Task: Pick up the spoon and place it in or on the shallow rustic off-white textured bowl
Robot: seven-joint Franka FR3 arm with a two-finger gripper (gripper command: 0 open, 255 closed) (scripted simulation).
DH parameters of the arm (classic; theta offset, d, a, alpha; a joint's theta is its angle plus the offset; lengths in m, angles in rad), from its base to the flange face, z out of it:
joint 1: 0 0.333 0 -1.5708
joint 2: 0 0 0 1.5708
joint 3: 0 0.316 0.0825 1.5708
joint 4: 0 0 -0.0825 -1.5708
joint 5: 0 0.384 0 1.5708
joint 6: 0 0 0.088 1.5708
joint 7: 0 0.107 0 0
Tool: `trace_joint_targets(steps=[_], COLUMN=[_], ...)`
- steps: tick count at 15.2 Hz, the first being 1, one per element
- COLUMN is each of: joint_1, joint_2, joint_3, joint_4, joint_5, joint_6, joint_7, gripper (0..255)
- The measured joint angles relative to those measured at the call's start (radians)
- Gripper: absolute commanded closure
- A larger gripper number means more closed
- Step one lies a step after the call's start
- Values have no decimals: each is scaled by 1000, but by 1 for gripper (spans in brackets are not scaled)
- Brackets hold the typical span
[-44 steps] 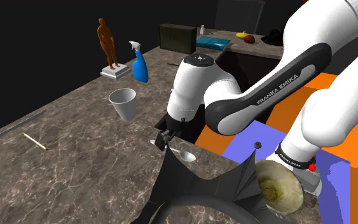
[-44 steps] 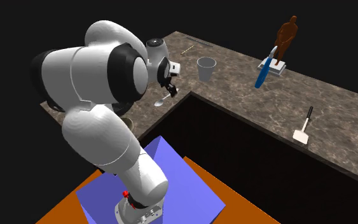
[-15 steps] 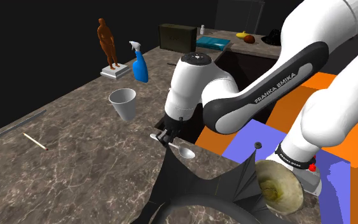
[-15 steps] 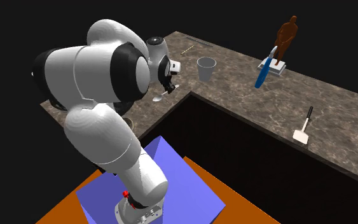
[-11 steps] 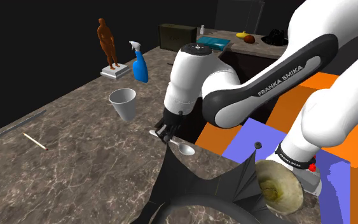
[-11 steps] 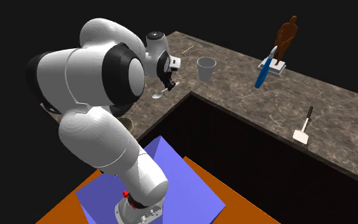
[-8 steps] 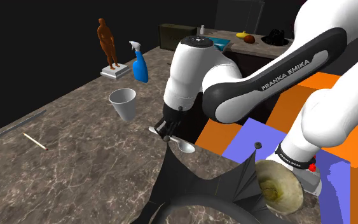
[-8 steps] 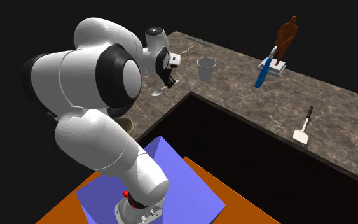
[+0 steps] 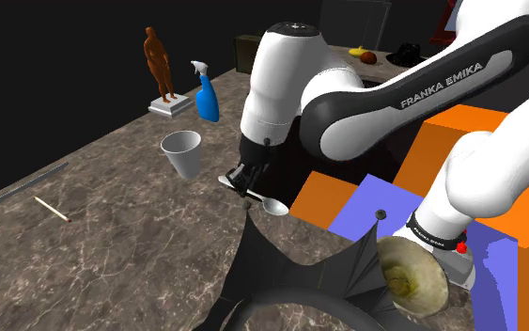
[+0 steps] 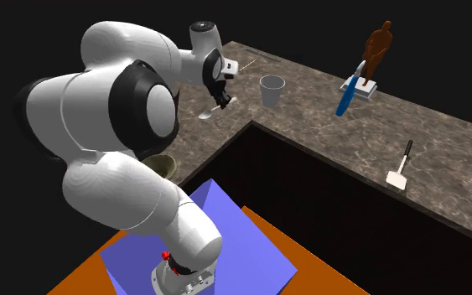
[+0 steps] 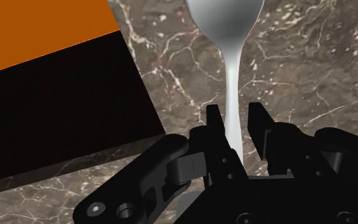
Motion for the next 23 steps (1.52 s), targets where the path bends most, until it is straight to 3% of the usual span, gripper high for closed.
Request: trace_joint_targets(steps=[12, 23], joint_1=[17, 217], joint_2=[-81, -488], joint_3=[-41, -83], joint_4=[92, -156], joint_5=[28, 187], joint_6=[-167, -317], joint_7=[-22, 15], gripper=[255, 255])
